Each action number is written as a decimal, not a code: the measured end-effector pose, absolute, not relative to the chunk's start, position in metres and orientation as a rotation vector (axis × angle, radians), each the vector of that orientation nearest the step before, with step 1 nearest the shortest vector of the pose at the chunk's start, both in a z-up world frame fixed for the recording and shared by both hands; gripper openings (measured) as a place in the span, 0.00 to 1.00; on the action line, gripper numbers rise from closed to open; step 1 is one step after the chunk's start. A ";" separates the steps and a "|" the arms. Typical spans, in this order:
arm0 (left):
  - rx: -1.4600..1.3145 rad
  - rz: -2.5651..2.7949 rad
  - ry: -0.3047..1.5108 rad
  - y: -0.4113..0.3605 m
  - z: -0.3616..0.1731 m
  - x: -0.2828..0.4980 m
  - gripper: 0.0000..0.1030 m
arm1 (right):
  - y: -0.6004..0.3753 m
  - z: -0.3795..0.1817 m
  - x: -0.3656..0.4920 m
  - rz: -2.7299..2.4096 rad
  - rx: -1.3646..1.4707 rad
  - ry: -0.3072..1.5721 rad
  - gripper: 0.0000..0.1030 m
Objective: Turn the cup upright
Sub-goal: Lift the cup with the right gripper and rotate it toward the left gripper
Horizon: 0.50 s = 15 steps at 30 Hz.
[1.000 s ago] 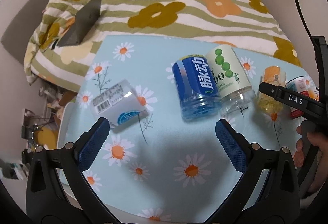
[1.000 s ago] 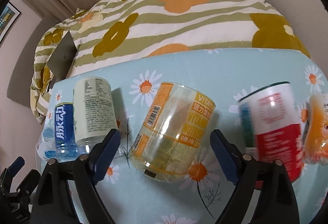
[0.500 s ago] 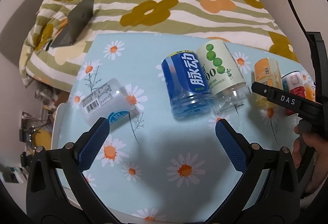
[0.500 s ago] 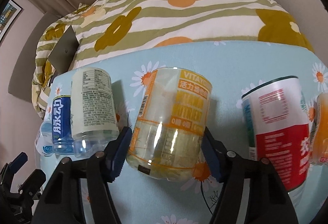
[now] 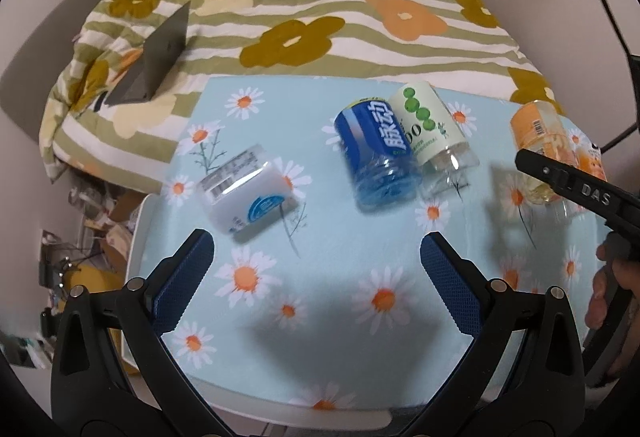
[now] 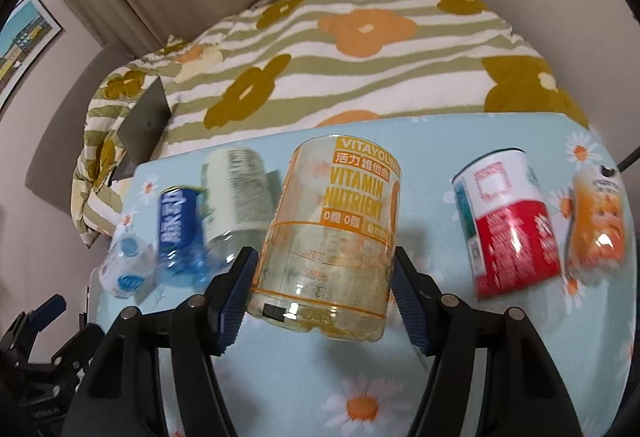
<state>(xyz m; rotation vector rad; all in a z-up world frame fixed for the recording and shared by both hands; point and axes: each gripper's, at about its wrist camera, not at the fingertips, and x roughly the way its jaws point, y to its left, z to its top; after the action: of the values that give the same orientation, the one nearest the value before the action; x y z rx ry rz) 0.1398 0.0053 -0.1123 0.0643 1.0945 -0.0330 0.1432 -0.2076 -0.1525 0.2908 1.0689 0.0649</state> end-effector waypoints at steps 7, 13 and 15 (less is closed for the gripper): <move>0.072 -0.074 1.088 0.028 -0.117 0.105 1.00 | -0.176 -0.146 0.089 0.069 0.241 1.045 0.60; 0.087 -0.087 1.121 0.042 -0.139 0.081 1.00 | -0.150 -0.177 0.055 0.079 0.237 1.086 0.60; 0.093 -0.087 1.139 0.047 -0.147 0.074 1.00 | -0.144 -0.190 0.049 0.073 0.224 1.091 0.60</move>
<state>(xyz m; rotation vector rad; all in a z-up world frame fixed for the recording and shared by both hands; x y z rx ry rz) 0.0736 0.0470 -0.1471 0.0930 1.1385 -0.0874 0.0493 -0.1437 -0.1902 0.2242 1.0915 0.0731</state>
